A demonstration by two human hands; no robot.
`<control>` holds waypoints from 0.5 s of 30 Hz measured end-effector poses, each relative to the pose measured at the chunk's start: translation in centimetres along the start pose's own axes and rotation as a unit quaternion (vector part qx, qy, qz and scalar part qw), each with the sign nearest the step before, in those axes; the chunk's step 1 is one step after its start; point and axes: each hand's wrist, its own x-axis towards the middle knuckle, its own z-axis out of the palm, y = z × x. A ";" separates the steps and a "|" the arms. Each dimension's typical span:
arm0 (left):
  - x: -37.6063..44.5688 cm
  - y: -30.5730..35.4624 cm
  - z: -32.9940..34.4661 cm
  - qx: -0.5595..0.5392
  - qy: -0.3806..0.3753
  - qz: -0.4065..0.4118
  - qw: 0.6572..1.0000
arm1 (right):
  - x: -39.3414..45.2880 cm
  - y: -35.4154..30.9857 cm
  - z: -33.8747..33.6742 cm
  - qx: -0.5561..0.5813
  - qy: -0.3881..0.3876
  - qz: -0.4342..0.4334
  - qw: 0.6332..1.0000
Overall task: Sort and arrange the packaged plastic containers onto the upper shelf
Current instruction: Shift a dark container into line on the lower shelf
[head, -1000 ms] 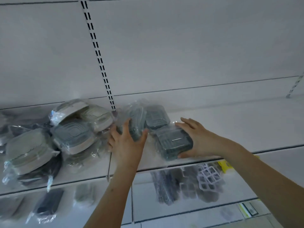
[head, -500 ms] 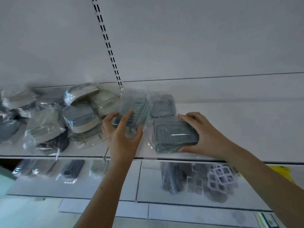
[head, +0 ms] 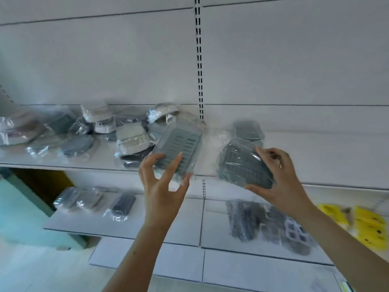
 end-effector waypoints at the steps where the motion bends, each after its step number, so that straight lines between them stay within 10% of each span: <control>1: -1.1 -0.8 -1.9 0.000 -0.003 -0.001 1.000 | -0.8 -1.8 1.1 0.001 0.008 0.000 1.000; 15: -18.0 -12.9 -20.1 0.037 -0.065 -0.193 0.978 | -9.6 -15.8 19.1 -0.017 -0.088 0.005 0.996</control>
